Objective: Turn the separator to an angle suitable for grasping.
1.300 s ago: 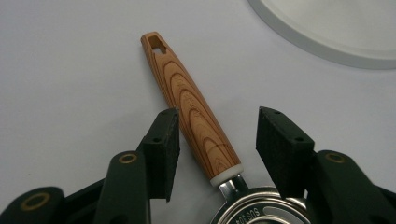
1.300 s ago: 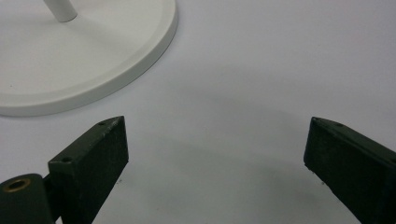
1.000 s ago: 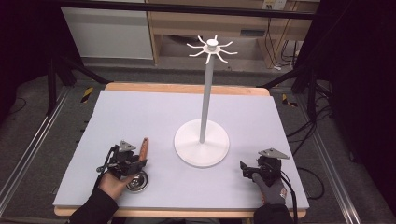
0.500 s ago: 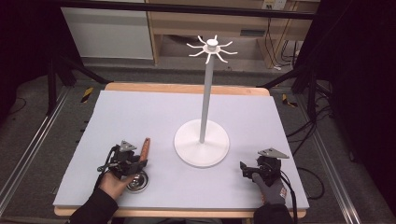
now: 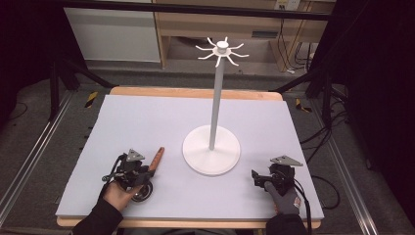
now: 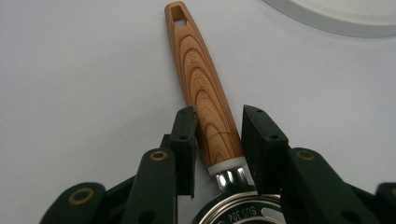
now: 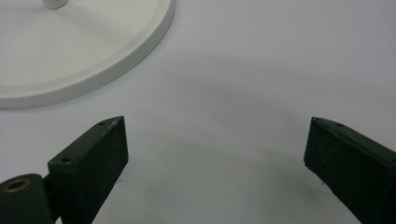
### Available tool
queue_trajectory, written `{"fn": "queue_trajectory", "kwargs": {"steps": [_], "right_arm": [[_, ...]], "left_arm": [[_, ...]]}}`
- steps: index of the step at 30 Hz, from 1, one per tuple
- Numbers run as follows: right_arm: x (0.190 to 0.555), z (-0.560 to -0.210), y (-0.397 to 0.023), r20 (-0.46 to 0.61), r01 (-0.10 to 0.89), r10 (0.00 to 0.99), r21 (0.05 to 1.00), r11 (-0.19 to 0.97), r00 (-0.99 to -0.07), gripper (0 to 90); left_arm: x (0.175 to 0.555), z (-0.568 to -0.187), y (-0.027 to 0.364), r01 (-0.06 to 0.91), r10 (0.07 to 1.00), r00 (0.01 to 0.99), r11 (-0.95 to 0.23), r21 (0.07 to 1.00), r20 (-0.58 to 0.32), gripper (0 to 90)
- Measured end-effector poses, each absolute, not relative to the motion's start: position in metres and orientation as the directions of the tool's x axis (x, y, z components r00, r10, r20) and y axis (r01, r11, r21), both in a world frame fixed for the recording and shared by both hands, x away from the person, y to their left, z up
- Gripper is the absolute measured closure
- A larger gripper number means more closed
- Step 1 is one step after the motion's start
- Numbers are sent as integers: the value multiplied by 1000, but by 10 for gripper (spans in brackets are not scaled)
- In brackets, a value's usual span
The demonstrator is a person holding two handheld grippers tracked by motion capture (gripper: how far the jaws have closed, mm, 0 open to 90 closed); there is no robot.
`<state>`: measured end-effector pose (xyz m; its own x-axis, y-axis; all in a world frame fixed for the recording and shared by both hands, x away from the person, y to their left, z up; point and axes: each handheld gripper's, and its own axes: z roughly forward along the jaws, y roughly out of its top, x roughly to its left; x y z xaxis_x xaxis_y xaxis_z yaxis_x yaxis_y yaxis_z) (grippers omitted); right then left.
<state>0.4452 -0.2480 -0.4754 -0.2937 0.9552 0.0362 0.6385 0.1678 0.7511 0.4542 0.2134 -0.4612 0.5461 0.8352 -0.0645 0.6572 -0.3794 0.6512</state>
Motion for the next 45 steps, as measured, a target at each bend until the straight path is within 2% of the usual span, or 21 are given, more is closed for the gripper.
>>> {"fn": "queue_trajectory", "kwargs": {"steps": [5,7,9,23,31,38,45], "right_arm": [[446,-476,-248,30,638,955,750,173,-294,68],[445,-476,-248,32,638,954,750,174,-297,68],[445,-475,-248,33,638,956,751,169,-292,68],[446,-477,-251,43,646,959,747,155,-280,67],[446,-476,-252,46,651,960,744,153,-278,67],[446,-477,-251,51,654,957,741,155,-284,67],[446,-476,-252,52,656,958,739,153,-281,67]], "left_arm": [[454,-462,212,657,830,553,-383,650,-70,651],[454,-462,212,662,828,555,-383,644,-78,625],[456,-462,210,665,819,569,-404,628,-75,563],[477,-437,199,647,838,545,-405,646,-20,482],[492,-446,188,658,836,549,-436,615,5,499],[495,-462,186,689,837,547,-452,567,3,560],[495,-462,185,697,848,531,-433,571,-5,602]]}}
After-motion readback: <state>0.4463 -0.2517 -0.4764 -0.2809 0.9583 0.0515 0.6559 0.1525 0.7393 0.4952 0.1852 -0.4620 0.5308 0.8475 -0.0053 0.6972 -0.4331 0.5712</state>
